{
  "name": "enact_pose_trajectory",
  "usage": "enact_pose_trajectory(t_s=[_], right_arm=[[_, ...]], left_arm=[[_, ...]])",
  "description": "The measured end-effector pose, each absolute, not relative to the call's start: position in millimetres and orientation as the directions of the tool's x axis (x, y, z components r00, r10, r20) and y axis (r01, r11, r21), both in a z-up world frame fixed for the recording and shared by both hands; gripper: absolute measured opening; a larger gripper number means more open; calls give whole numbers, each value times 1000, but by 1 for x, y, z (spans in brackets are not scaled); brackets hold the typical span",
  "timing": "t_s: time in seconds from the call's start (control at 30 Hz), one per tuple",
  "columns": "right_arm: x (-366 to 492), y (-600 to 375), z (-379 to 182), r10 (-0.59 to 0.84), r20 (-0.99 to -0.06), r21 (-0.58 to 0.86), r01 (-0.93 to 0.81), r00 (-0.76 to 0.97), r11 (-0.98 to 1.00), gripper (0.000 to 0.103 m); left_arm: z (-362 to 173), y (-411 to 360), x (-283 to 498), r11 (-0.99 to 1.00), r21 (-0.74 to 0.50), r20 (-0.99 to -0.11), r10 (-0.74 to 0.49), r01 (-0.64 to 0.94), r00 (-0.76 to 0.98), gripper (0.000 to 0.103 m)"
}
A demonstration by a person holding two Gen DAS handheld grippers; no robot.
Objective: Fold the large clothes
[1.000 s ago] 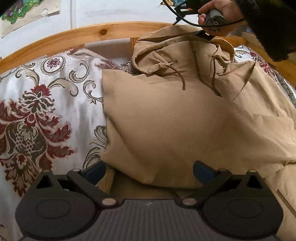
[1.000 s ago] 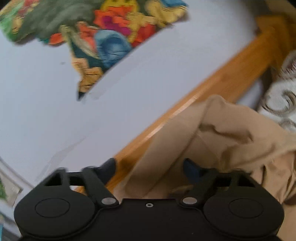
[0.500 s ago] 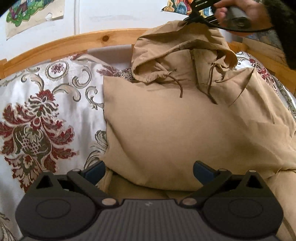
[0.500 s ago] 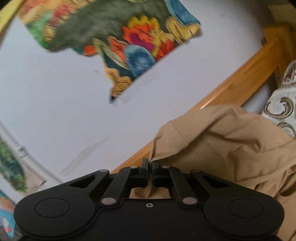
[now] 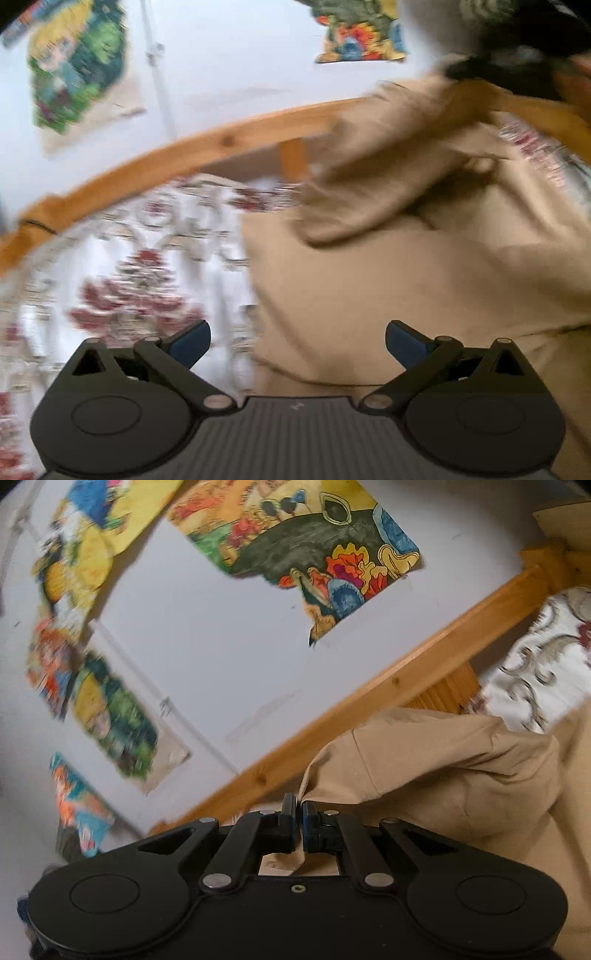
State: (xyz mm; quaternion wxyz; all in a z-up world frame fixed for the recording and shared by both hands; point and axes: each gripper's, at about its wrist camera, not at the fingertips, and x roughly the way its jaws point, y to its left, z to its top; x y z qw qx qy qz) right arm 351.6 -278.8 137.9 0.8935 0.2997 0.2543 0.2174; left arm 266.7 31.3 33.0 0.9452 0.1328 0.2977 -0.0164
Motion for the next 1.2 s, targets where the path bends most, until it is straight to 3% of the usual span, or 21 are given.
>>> enact_pose_trajectory(t_s=[0.23, 0.37, 0.43, 0.47, 0.53, 0.6, 0.77, 0.83, 0.9, 0.97, 1.1, 1.2], right_arm=[[262, -277, 50, 433, -422, 555, -151, 796, 818, 2], [238, -287, 10, 403, -526, 554, -58, 749, 831, 18], [230, -301, 1, 406, -540, 575, -29, 737, 818, 19], [227, -308, 1, 409, -533, 586, -26, 741, 810, 29], [223, -328, 6, 431, -462, 621, -63, 775, 781, 62], [226, -340, 17, 403, -413, 588, -99, 817, 803, 77], [284, -358, 33, 266, -414, 421, -76, 871, 904, 74], [316, -365, 27, 245, -434, 420, -46, 867, 906, 66], [345, -367, 20, 207, -488, 410, 14, 848, 912, 48], [364, -368, 13, 190, -517, 403, 42, 834, 914, 40], [379, -356, 10, 182, -511, 289, -31, 840, 957, 19], [384, -338, 11, 160, -482, 146, -101, 862, 984, 14]], left_arm=[[41, 39, 268, 980, 197, -582, 133, -19, 803, 103], [42, 46, 268, 990, 137, -593, 108, -32, 798, 103], [39, 49, 269, 991, 135, -594, 98, -21, 799, 103], [37, 51, 272, 990, 138, -592, 97, -17, 800, 103], [35, 55, 278, 988, 152, -588, 108, -23, 801, 103], [32, 60, 290, 988, 151, -589, 115, -31, 800, 103], [32, 74, 332, 996, 65, -584, 89, -62, 807, 103], [31, 76, 350, 999, -3, -584, 38, -49, 811, 103], [28, 78, 368, 997, -77, -588, -32, -16, 808, 102], [22, 78, 383, 987, -158, -587, -124, 38, 800, 96], [3, 68, 412, 972, -210, -638, -219, 106, 739, 68], [-10, 58, 425, 982, -160, -677, -186, 105, 712, 38]])
